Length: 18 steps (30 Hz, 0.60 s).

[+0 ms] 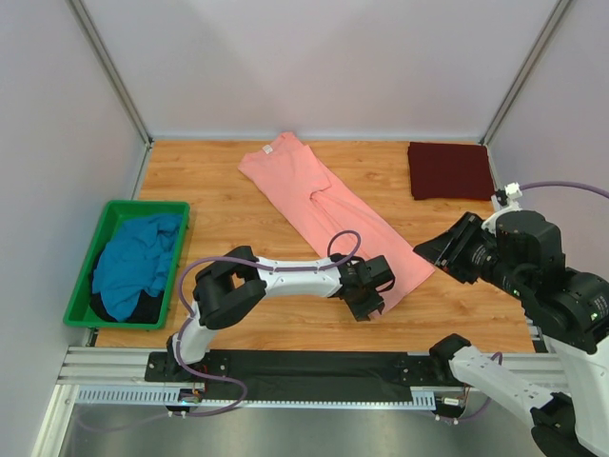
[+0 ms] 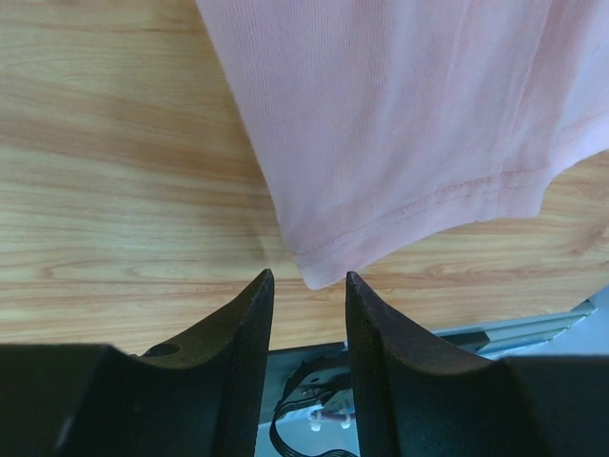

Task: Fold and stack the t-shirts
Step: Fold the tshirt

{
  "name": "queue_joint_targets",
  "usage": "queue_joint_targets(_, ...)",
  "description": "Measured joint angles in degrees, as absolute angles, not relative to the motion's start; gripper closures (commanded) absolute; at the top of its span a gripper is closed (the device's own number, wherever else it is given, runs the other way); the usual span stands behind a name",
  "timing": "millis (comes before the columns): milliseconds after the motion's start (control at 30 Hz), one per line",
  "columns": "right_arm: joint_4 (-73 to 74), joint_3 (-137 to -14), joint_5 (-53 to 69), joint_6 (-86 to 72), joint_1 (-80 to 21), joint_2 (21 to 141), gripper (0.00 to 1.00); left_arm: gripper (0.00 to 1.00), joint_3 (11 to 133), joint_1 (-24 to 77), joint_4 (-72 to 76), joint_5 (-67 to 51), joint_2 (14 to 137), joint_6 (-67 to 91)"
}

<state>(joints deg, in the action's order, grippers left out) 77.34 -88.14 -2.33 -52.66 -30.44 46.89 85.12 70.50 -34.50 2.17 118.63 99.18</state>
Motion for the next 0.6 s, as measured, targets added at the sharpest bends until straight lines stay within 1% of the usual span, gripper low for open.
queue_joint_targets(200,77.34,-88.25,-2.57,-52.64,-30.44,46.89,0.65,0.59,85.21,70.50,-34.57,2.42,118.65,99.15)
queue_joint_targets(233,77.34,-88.27,-2.61,-52.62,-30.44,46.89,0.66,0.61,85.47,70.50,-34.94,2.37,118.78,99.15)
queue_joint_targets(367,77.34,-89.06,-2.79,-52.60,-30.44,47.35,0.66,0.62,86.87,70.52,-36.03,1.54,119.79,99.15)
queue_joint_targets(400,77.34,-89.38,-2.81,-52.60,-30.44,47.44,0.66,0.65,87.24,70.52,-36.36,1.23,120.16,99.22)
queue_joint_targets(600,77.36,-90.85,-3.18,-52.62,-30.44,47.00,0.65,0.69,93.06,70.63,-41.01,-0.73,124.22,99.15)
